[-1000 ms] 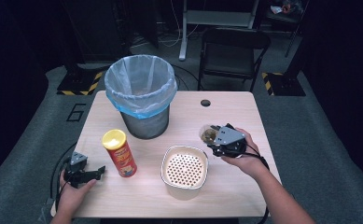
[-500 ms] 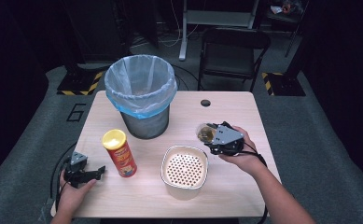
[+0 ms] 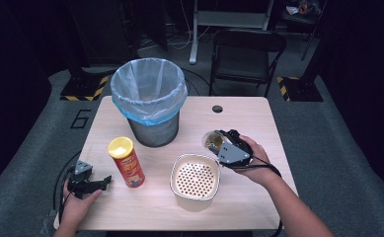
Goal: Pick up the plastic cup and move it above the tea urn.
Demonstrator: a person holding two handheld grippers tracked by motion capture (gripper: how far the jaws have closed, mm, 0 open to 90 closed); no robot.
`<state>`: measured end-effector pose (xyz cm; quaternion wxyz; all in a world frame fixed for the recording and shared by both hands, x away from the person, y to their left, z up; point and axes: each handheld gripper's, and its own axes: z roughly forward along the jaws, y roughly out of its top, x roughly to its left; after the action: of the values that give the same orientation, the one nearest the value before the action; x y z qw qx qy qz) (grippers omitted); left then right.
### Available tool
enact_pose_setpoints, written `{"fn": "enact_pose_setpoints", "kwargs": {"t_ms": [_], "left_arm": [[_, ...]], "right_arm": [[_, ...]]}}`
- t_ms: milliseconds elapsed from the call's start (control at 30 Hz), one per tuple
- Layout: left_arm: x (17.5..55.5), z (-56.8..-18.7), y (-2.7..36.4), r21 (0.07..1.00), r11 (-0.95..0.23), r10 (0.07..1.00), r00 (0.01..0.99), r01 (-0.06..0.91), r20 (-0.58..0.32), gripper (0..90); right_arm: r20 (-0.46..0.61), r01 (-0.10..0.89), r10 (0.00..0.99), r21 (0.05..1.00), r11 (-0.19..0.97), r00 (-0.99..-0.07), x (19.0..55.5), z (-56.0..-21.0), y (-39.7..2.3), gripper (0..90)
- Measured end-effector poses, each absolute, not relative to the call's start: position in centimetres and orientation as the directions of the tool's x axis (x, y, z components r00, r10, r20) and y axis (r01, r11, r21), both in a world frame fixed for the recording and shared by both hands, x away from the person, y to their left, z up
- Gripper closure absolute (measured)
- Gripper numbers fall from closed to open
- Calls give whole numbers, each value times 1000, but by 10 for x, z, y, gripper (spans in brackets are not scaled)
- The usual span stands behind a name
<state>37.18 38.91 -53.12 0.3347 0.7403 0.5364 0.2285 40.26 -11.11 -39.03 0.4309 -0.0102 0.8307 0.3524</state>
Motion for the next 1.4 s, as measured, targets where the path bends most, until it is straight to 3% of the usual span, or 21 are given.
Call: {"fn": "enact_pose_setpoints", "kwargs": {"t_ms": [167, 267, 300, 333, 467, 500, 600, 633, 800, 867, 900, 1000, 1400], "left_arm": [[372, -531, 389, 741, -200, 947, 320, 641, -21, 119], [372, -531, 389, 740, -200, 947, 320, 642, -22, 119], [372, -531, 389, 740, -200, 947, 320, 642, -22, 119], [372, -531, 389, 740, -200, 947, 320, 642, -22, 119], [372, -531, 389, 741, -201, 947, 320, 641, -21, 120], [372, -531, 389, 741, -201, 947, 320, 641, -21, 119], [372, -531, 389, 741, -200, 947, 320, 641, -21, 119], [372, -531, 389, 741, -200, 947, 320, 641, -21, 119], [372, -531, 389, 741, -201, 947, 320, 641, -20, 120], [372, -531, 389, 740, -199, 947, 320, 642, -23, 120], [372, -531, 389, 741, -201, 947, 321, 641, -20, 120], [372, -531, 389, 741, -200, 947, 320, 641, -21, 120], [372, -531, 389, 740, -200, 947, 320, 642, -22, 120]], "right_arm": [[-782, -354, 235, 499, 791, -577, 396, -392, -103, 420], [-846, -395, 136, 375, 838, -515, 389, -397, -92, 422], [-846, -395, 136, 375, 838, -515, 389, -397, -92, 422], [-878, -427, 68, 296, 855, -473, 385, -400, -86, 423], [-930, -468, -62, 124, 875, -362, 376, -407, -74, 427], [-930, -468, -62, 124, 875, -362, 376, -407, -74, 427], [-950, -476, -150, -2, 879, -274, 369, -413, -66, 428], [-954, -472, -229, -114, 874, -195, 366, -415, -61, 429], [-930, -458, -365, -304, 835, -46, 357, -422, -53, 431], [-908, -462, -419, -363, 809, -21, 355, -423, -50, 430], [-871, -452, -490, -430, 782, -20, 354, -421, -49, 430], [-853, -449, -520, -483, 752, 48, 350, -420, -47, 429], [-851, -467, -517, -494, 734, 89, 344, -422, -47, 426]]}}
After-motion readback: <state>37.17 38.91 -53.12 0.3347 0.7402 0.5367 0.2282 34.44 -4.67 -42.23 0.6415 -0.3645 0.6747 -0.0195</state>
